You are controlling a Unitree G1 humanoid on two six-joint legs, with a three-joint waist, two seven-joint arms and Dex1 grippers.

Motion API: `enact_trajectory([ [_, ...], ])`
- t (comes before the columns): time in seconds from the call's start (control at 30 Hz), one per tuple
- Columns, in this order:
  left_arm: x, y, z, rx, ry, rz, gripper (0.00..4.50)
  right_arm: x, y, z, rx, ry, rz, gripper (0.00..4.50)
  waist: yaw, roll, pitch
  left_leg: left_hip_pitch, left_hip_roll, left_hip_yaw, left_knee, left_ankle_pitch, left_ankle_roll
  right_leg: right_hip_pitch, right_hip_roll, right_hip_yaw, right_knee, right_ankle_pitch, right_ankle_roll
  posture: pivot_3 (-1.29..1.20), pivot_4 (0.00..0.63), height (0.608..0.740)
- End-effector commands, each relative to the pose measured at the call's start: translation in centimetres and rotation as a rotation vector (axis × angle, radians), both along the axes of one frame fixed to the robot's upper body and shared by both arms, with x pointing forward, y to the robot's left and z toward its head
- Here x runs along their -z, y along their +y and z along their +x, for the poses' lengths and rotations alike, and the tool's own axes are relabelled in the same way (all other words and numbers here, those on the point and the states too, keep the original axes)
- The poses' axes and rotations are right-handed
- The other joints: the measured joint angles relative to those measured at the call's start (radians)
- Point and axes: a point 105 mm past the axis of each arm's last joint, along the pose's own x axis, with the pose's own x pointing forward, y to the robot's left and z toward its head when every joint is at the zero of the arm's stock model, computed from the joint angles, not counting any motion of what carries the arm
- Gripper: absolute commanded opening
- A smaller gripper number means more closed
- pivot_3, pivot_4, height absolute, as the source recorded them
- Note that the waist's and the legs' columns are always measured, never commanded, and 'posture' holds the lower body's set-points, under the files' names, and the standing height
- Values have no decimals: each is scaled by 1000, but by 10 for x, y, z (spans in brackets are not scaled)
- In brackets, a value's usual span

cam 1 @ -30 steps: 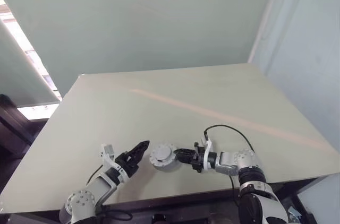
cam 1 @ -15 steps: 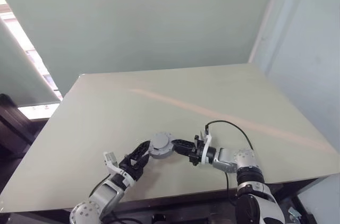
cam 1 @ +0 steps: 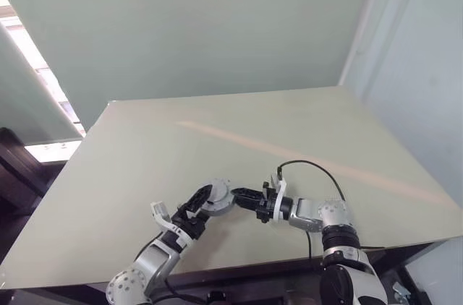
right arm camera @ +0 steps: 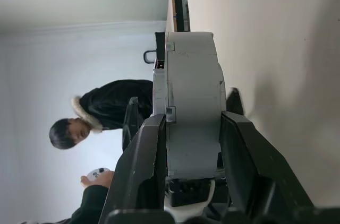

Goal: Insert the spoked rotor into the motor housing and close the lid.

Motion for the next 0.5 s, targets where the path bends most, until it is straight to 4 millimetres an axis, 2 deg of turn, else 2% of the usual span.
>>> enact_trajectory([
  [0.03,-9,-3,3,6,-39,-22,4465,-33,18,2,-28,-84,117,1190,0,0,0,0,0,0,0,0,0,0,0,0,0,0,0,0,0,740],
  [0.5,-14,-5,8,3,-65,-28,4465,-34,22,-2,-53,-87,113,1190,0,0,0,0,0,0,1,0,0,0,0,0,0,0,0,0,0,740],
])
